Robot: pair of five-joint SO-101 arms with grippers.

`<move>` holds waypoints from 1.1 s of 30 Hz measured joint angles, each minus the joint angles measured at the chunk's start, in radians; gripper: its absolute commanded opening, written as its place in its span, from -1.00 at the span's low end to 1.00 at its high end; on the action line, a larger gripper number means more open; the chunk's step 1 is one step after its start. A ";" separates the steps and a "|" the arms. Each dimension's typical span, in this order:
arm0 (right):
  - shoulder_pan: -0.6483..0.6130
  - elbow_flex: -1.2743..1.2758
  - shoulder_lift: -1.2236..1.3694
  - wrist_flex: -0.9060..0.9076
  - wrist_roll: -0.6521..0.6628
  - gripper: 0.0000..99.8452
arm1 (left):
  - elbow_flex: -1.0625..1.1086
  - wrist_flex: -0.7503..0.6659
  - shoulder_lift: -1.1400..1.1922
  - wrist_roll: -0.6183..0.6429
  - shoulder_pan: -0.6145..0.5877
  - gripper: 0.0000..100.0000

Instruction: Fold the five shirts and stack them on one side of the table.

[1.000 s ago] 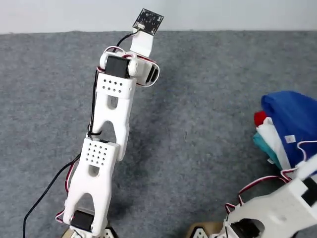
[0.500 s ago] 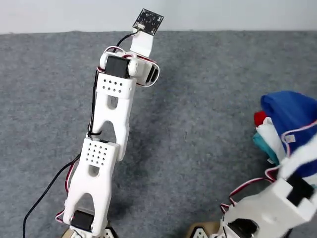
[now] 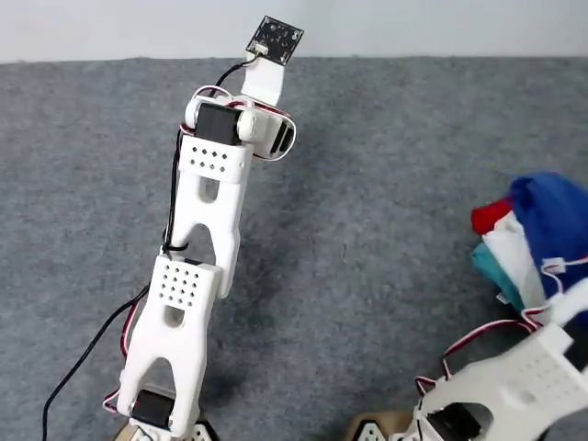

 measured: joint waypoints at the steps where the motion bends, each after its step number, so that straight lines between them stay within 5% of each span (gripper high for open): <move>1: 0.005 0.000 0.000 0.000 0.000 -0.55 | 0.000 0.000 0.000 0.000 0.000 -0.73; 14: -0.132 0.058 -0.442 0.249 0.000 -0.55 | 0.000 0.000 0.000 0.000 0.000 -0.73; 33: -0.373 0.744 -0.600 0.003 -0.002 -0.55 | 0.000 0.000 0.000 0.000 0.000 -0.73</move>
